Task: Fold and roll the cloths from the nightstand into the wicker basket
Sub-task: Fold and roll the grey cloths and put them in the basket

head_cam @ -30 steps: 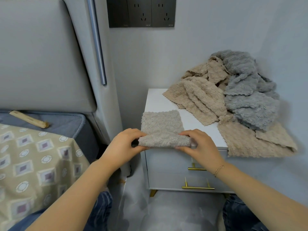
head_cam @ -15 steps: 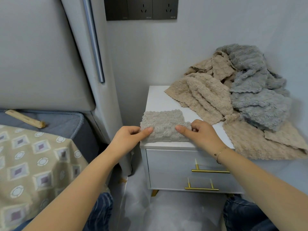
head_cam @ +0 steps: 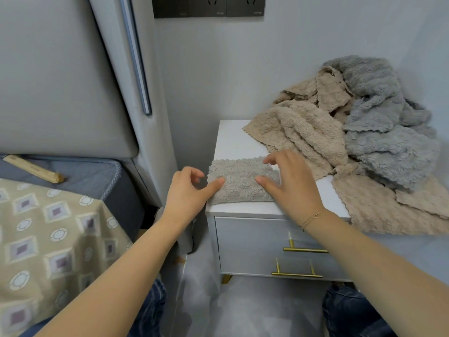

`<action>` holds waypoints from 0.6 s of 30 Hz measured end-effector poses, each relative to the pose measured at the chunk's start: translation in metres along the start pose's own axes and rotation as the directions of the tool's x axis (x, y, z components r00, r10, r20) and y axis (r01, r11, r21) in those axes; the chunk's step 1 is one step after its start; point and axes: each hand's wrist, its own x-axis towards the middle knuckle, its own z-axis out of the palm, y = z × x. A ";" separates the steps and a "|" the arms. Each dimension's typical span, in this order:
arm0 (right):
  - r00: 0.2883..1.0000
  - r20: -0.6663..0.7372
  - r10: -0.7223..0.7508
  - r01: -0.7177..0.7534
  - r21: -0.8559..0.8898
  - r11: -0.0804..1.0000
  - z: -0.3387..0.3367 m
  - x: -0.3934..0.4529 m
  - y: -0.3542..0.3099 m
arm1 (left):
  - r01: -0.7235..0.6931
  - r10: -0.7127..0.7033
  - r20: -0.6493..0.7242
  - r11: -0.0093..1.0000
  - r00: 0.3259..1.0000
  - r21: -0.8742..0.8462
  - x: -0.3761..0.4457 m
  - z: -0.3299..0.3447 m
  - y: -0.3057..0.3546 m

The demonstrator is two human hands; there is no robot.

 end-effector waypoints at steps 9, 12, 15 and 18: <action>0.968 0.121 -0.221 0.219 0.029 0.975 -0.003 -0.011 0.009 | -0.609 0.586 0.165 0.753 0.793 0.251 0.000 -0.007 -0.003; 0.948 0.273 -0.162 0.156 0.042 0.987 -0.008 -0.018 0.013 | -0.610 0.548 0.276 0.750 0.790 0.255 -0.004 -0.012 -0.008; 0.936 0.318 -0.150 0.144 0.044 0.989 -0.008 -0.026 0.014 | -0.612 0.524 0.335 0.744 0.783 0.268 -0.012 -0.013 -0.012; 0.941 0.278 -0.195 0.187 0.055 0.981 -0.010 -0.035 0.015 | -0.662 0.565 0.352 0.690 0.746 0.294 -0.017 -0.010 -0.017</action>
